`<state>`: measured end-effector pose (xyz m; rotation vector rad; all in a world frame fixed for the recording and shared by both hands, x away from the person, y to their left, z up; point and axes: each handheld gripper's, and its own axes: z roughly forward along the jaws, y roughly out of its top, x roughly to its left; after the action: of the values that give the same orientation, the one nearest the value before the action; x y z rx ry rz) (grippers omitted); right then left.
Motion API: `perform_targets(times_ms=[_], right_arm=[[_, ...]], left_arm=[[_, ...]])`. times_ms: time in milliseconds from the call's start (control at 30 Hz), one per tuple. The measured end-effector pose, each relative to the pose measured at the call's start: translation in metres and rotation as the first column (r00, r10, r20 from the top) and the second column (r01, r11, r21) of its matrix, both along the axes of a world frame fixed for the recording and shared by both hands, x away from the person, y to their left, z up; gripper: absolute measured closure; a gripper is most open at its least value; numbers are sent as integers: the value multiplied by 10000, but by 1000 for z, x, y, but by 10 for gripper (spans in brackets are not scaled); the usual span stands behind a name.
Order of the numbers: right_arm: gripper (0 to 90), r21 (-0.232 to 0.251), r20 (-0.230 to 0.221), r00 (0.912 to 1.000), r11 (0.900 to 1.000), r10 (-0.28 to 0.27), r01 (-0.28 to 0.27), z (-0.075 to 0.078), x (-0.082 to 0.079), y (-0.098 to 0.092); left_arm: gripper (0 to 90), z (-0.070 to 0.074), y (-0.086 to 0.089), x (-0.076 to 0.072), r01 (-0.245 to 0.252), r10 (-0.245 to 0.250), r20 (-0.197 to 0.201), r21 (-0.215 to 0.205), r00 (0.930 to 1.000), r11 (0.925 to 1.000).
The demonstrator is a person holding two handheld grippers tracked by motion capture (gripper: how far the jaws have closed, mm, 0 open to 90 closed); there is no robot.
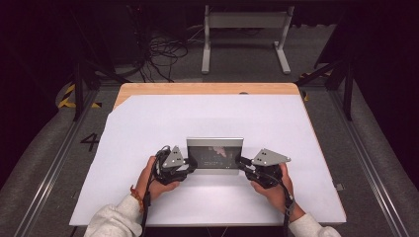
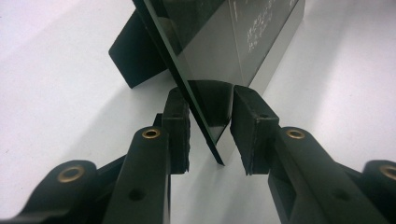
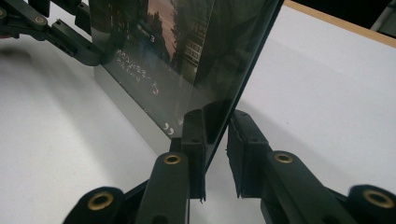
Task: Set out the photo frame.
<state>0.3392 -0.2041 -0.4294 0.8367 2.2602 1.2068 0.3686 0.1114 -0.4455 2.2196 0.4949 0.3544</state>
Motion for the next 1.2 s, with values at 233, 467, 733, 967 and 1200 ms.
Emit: perform_targets(times_ms=[233, 467, 733, 967, 1200], right_arm=[[779, -118, 45, 10000, 9999, 36, -35, 2, 0, -1], [777, -432, 258, 9996, 9990, 108, -96, 2, -1, -1], [773, -439, 231, 9996, 9989, 160, -150, 2, -3, -4], [775, -490, 206, 9995, 9986, 233, -222, 2, -5, -3], [780, -469, 162, 9996, 9987, 222, -214, 2, -4, -3]], left_arm=[[674, 1, 0, -1, -34, 33, 55, 94, 10000, 9999], [659, 3, 4, -2, -66, 65, 141, 137, 9999, 9999], [641, 5, 9, -5, -39, 38, 115, 42, 9999, 10000], [665, 5, 7, -5, -239, 233, 278, 213, 9993, 9995], [669, 4, 7, -4, -349, 342, 298, 232, 9990, 9991]])
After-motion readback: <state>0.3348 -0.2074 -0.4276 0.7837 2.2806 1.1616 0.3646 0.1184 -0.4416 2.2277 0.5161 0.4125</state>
